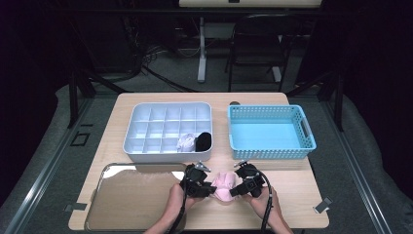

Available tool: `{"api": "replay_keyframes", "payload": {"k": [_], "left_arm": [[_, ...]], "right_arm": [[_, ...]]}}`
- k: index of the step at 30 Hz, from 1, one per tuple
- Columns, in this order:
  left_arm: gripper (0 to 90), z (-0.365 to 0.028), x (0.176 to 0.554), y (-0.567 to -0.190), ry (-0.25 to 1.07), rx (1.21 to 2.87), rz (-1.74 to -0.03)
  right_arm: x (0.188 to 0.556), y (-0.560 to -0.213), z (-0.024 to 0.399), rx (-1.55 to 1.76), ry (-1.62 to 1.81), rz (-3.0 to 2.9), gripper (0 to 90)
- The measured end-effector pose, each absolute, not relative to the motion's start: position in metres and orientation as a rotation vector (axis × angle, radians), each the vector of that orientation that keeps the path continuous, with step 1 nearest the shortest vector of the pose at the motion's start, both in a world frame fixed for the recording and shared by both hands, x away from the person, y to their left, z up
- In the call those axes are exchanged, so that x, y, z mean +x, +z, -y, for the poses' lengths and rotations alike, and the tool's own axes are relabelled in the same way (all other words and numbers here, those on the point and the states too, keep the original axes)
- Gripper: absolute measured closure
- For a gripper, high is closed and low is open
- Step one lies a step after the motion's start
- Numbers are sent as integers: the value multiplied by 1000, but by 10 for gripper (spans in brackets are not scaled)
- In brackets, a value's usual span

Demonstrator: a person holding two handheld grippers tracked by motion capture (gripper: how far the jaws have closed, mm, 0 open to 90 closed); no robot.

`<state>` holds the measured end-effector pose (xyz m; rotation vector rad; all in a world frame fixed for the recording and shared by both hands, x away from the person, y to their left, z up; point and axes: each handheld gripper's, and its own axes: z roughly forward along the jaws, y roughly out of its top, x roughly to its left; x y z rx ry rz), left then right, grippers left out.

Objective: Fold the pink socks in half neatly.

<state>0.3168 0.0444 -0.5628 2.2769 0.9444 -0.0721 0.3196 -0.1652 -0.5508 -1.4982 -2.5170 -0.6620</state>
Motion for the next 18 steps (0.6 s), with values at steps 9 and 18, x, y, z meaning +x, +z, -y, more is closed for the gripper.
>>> {"api": "replay_keyframes", "payload": {"k": [9, 18], "left_arm": [[775, -46, 318, -565, -78, 2230, -980], [764, -45, 315, -565, -64, 2223, -1009]], "right_arm": [[313, -533, 154, -1458, -637, 2698, 865], [317, -540, 161, -1502, -673, 2608, 709]]}}
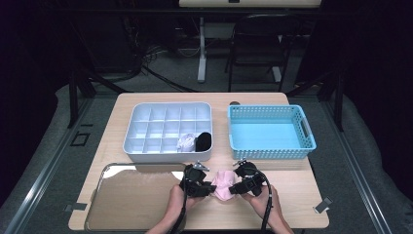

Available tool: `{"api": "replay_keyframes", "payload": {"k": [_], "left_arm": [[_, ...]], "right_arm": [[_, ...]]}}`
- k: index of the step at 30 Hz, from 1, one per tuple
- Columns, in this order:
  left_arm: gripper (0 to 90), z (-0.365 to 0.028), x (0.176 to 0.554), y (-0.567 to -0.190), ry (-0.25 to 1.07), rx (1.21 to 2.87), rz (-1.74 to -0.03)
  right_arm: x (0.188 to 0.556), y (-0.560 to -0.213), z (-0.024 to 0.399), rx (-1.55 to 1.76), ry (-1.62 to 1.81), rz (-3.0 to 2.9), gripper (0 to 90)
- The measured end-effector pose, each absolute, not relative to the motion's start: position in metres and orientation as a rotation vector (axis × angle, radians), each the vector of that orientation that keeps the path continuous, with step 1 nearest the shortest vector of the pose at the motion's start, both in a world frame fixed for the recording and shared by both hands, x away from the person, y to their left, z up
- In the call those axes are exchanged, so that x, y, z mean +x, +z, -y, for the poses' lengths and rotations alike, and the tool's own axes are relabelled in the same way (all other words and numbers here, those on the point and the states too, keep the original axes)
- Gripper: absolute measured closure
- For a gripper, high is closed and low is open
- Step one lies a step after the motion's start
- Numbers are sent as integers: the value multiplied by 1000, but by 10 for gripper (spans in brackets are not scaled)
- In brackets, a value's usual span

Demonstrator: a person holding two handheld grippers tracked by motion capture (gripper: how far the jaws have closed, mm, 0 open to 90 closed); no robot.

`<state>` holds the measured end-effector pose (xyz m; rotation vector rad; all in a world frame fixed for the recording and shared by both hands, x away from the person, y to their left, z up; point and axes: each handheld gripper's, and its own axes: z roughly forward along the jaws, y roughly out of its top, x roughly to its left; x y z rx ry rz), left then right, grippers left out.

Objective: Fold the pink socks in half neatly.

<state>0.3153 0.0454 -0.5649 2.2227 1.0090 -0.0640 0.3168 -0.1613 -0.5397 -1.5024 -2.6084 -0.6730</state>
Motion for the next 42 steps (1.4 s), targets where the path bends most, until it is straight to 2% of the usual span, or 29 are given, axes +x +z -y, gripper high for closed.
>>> {"api": "replay_keyframes", "payload": {"k": [7, 10, 12, 26, 42], "left_arm": [[760, -46, 313, -565, -63, 2228, -1020], [760, -46, 313, -565, -64, 2223, -1022], [760, -46, 313, -566, -60, 2228, -1016], [757, -48, 317, -569, -101, 2164, -1066], [749, -51, 321, -570, -139, 2163, -1060]], "right_arm": [[320, -550, 161, -1526, -610, 2576, 645], [321, -551, 163, -1519, -633, 2523, 780], [321, -549, 161, -1516, -626, 2548, 820], [314, -522, 146, -1427, -659, 2783, 825], [304, -531, 119, -1276, -699, 2877, 825]]}}
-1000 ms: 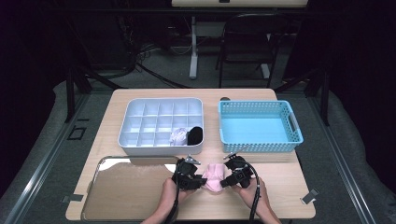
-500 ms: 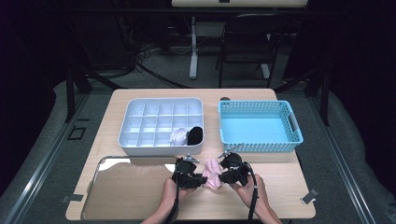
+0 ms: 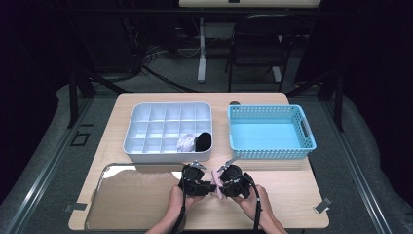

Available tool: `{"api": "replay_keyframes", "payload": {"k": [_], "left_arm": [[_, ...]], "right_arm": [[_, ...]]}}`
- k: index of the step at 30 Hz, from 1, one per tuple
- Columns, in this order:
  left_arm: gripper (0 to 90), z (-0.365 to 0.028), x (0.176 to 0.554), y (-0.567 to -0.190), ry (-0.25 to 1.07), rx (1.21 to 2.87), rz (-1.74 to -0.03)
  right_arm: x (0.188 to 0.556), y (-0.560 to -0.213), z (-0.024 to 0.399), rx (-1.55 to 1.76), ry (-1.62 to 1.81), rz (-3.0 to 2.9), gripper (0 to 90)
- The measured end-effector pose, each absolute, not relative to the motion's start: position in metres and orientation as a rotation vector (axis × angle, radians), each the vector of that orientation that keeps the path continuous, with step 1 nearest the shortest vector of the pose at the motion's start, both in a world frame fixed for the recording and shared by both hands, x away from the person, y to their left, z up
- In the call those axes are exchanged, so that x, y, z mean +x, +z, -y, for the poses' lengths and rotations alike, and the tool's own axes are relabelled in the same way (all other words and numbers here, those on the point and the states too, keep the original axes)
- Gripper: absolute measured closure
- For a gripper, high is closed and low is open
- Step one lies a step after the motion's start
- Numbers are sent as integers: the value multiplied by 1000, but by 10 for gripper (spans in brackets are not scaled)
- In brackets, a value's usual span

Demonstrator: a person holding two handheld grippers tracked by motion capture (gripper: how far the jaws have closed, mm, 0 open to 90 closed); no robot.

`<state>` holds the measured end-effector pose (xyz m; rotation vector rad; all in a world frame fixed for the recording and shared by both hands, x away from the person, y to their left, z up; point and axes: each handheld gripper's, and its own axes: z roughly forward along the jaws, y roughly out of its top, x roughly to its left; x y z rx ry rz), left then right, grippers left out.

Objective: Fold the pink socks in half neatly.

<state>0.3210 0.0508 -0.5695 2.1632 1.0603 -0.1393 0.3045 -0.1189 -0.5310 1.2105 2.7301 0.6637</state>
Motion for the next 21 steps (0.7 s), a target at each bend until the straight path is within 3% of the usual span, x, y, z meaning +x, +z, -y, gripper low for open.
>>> {"api": "replay_keyframes", "payload": {"k": [7, 15, 21], "left_arm": [[684, -57, 324, -565, -154, 2179, -1054], [495, -66, 330, -546, -119, 2113, -1088], [427, -63, 337, -538, -96, 2089, -1092]], "right_arm": [[308, -538, 118, 1241, 669, -2740, 819], [308, -540, 116, 1257, 670, -2732, 812], [311, -540, 118, 1268, 672, -2747, 811]]}}
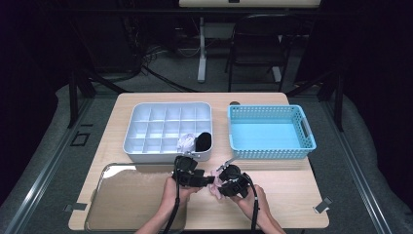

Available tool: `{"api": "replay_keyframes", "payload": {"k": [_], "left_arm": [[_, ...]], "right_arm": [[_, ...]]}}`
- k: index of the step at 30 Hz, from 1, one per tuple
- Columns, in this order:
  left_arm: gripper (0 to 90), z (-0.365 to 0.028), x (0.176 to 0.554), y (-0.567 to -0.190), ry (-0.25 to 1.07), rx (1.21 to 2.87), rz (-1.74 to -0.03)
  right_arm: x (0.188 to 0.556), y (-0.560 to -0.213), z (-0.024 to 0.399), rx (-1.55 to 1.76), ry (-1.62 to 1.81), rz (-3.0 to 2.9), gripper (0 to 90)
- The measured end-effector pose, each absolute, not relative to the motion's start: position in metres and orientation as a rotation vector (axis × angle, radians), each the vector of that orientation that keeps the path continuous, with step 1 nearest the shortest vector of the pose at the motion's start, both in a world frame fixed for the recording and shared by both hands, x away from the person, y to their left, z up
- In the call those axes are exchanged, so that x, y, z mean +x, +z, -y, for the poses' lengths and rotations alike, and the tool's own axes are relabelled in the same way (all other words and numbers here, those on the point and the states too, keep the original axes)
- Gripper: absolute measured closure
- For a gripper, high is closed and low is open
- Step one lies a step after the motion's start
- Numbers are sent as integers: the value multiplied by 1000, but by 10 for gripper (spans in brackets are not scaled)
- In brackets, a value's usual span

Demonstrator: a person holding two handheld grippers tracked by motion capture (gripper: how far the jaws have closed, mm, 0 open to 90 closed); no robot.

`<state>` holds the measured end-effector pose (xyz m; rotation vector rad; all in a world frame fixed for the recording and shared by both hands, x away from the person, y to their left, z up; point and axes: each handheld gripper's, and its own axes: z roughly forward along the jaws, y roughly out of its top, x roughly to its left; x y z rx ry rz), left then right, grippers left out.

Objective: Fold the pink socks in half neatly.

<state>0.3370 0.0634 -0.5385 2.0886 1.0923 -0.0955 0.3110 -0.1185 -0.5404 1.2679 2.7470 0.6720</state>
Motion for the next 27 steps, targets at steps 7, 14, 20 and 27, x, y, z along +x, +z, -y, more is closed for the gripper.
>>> {"api": "replay_keyframes", "payload": {"k": [7, 14, 20, 27], "left_arm": [[406, -41, 346, -551, -109, 2148, -1103], [416, -33, 346, -560, -33, 2221, -1092], [451, -30, 344, -565, -9, 2256, -1060], [530, -29, 343, -565, -39, 2264, -1035]], "right_arm": [[309, -542, 117, 1296, 691, -2722, 806], [309, -543, 119, 1345, 656, -2712, 760], [310, -544, 124, 1340, 623, -2732, 654], [312, -546, 128, 1376, 605, -2750, 626]]}}
